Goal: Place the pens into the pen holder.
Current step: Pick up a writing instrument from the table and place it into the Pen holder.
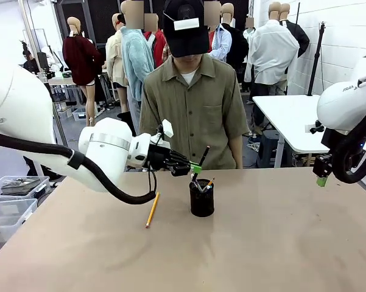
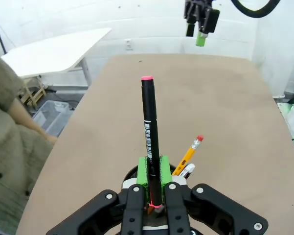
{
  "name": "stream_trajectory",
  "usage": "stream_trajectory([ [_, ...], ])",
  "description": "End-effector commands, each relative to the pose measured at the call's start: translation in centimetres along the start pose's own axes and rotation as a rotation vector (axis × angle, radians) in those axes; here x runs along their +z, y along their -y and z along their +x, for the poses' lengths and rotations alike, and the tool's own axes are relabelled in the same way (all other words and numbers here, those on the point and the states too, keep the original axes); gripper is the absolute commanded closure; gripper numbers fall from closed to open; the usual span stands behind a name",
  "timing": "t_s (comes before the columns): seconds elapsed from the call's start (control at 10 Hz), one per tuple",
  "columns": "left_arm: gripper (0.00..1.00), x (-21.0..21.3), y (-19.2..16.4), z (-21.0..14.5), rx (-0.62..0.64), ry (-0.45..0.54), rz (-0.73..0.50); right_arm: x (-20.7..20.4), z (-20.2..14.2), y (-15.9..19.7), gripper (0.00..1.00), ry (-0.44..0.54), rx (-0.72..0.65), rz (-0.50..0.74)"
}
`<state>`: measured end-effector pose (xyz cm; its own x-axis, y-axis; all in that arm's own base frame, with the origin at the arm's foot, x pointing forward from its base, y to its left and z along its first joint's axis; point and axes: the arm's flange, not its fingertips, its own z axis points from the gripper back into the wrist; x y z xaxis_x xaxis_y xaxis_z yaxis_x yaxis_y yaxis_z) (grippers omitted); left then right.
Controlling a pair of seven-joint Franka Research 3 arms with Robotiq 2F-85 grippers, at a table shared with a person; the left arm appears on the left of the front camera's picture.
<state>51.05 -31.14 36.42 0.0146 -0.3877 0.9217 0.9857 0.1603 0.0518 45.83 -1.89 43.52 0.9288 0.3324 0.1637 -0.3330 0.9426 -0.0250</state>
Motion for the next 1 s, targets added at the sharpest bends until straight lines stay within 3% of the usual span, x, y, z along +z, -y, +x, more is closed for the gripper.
stream_trajectory([
  [0.0, 1.0, -1.6, 0.3, -0.9, -0.015, 0.029, -0.034, -0.3, -0.4, 0.0, 0.28, 0.001, 0.01, -0.039],
  [0.5, 1.0, -2.4, 0.2, -2.0, 0.003, -0.001, -0.079, -0.3, -0.4, 0.0, 0.28, 0.001, 0.01, -0.039],
  [0.6, 0.88, -2.2, 0.1, -2.1, 0.005, -0.002, -0.075, -0.3, -0.4, 0.0, 0.28, 0.001, 0.01, -0.039],
  [0.9, 0.32, -1.3, -0.1, -2.1, 0.003, 0.006, -0.049, -0.3, -0.4, 0.0, 0.28, 0.001, 0.01, -0.039],
])
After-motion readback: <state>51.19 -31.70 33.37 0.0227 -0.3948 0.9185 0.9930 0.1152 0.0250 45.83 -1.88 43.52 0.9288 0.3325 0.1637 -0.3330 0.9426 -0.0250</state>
